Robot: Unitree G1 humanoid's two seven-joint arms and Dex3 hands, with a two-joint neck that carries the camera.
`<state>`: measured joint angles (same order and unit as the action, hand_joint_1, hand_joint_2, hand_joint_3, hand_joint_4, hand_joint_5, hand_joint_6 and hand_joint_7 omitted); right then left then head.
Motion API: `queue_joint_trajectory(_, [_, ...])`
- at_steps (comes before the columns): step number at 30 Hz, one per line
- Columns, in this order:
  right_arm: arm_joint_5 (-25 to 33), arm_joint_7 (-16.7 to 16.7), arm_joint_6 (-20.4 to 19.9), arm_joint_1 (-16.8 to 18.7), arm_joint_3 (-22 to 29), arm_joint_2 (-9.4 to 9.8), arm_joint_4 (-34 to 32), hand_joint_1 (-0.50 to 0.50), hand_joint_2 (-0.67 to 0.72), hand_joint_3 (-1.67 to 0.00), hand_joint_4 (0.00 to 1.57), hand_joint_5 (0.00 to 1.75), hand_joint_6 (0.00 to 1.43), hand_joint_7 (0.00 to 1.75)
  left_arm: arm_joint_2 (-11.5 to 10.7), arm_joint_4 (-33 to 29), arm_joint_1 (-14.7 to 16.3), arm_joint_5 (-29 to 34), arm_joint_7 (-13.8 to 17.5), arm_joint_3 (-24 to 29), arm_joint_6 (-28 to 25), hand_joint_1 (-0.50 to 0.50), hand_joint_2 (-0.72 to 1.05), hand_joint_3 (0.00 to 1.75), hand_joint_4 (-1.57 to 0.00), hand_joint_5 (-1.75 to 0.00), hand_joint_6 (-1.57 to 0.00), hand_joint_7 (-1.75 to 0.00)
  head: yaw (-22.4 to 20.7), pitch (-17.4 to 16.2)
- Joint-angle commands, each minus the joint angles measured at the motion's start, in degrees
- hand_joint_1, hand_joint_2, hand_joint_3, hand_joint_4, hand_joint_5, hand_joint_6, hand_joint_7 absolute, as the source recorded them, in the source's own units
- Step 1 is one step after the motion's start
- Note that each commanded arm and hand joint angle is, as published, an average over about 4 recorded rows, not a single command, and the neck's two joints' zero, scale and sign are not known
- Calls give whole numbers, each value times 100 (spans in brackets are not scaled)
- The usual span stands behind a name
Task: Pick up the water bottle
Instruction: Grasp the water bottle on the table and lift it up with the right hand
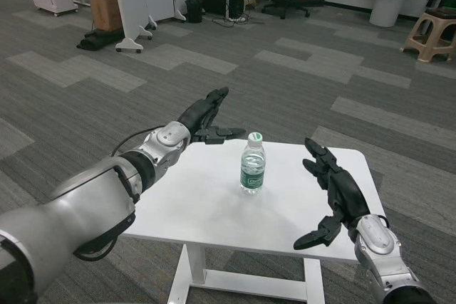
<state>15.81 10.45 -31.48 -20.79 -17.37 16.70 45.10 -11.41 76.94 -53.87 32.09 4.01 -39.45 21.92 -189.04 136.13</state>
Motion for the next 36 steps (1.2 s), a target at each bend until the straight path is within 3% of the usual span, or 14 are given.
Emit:
queue_joint_trajectory(1, [28, -7, 34, -109, 5, 5, 34, -12, 53, -48, 0, 39, 0, 7, -43, 49, 61, 72, 30, -10, -67, 50, -6, 9, 0, 0, 0, 0, -3, 11])
queue_joint_trajectory(2, [28, -7, 32, -109, 5, 5, 34, -12, 53, -48, 0, 39, 0, 7, -45, 49, 65, 70, 30, -1, -69, 50, -28, 9, 0, 0, 0, 0, 0, 15])
queue_joint_trajectory(9, [28, -7, 34, -103, 18, 0, 25, -12, 53, -48, 0, 39, 0, 7, -60, 77, 109, 87, 23, 152, -65, 50, -46, 9, 0, 0, 0, 0, -2, 25])
queue_joint_trajectory(19, [28, -10, 37, -94, 23, 0, 25, -10, 53, -48, 0, 39, 0, 12, -82, 53, 254, 79, 26, 14, -65, 50, -46, 9, 0, 0, 0, 0, -4, -20])
queue_joint_trajectory(36, [28, 17, 34, -92, -37, -20, -1, -10, 53, -48, 0, 39, 0, 7, 315, -39, 515, 511, -150, -1140, -124, 50, -46, 9, 0, 0, 0, 0, 170, -57])
